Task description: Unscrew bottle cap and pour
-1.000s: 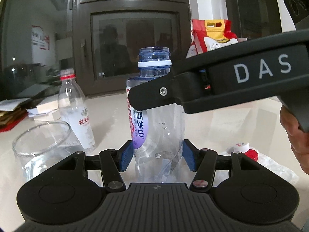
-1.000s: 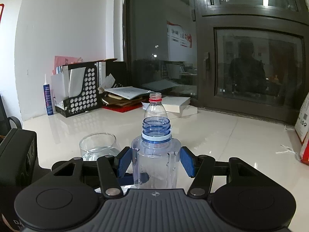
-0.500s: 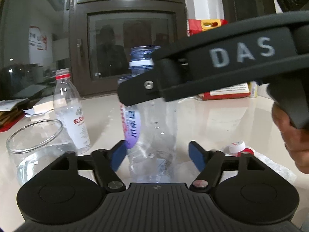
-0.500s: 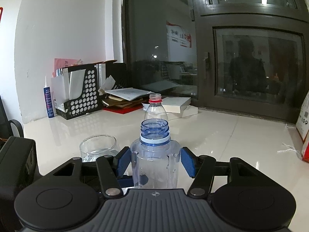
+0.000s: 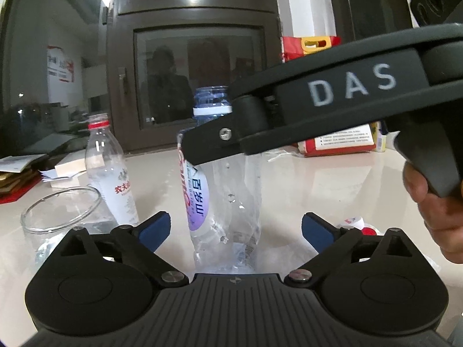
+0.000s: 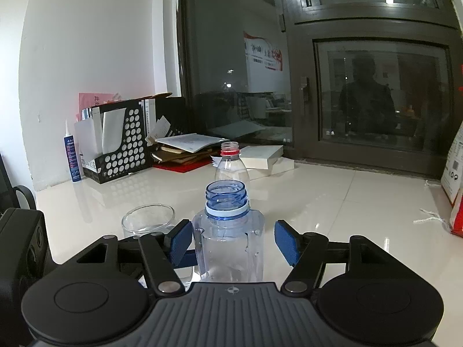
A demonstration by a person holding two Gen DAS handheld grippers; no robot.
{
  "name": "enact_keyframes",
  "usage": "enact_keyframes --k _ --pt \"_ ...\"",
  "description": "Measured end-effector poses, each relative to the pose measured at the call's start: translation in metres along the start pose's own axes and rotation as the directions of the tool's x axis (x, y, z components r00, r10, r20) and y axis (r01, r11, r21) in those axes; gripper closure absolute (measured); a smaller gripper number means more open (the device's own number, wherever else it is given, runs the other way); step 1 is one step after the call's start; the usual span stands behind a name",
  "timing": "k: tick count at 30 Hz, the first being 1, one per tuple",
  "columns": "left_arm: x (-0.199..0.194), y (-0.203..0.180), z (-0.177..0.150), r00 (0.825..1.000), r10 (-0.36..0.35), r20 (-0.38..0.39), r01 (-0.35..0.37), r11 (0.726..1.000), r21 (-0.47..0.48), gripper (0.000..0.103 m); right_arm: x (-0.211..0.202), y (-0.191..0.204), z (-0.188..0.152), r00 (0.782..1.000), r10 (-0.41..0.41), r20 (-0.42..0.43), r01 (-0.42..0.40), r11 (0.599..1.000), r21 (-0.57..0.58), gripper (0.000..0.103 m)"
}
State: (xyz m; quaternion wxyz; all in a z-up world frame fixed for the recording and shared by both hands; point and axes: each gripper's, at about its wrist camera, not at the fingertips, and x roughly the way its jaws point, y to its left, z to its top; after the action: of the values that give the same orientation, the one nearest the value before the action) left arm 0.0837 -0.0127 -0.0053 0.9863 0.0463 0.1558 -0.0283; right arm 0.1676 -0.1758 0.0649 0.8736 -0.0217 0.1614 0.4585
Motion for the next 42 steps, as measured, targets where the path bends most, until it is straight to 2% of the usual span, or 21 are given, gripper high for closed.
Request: enact_keyframes --k 29,33,36,42 --pt "-0.072 -0.002 -0.003 0.997 0.073 0.032 -0.07 0.994 -0.081 0.004 -0.061 0.02 -0.013 0.999 -0.052 0.009 0.051 0.999 0.018 0.032" --pt "-0.079 -0.002 -0.008 0.995 0.097 0.023 -0.095 0.992 -0.089 0.0 -0.066 0.023 -0.018 0.998 -0.066 0.002 0.066 0.998 0.025 0.031" --pt "-0.085 0.0 -0.013 0.994 0.107 0.012 -0.105 0.988 -0.109 0.0 -0.069 0.025 -0.024 0.997 -0.08 -0.007 0.081 0.996 0.026 0.028" --pt "-0.096 0.004 -0.015 0.991 0.137 0.012 -0.134 0.984 -0.117 0.0 -0.075 0.028 -0.034 0.993 -0.115 -0.015 0.116 0.993 0.035 0.012"
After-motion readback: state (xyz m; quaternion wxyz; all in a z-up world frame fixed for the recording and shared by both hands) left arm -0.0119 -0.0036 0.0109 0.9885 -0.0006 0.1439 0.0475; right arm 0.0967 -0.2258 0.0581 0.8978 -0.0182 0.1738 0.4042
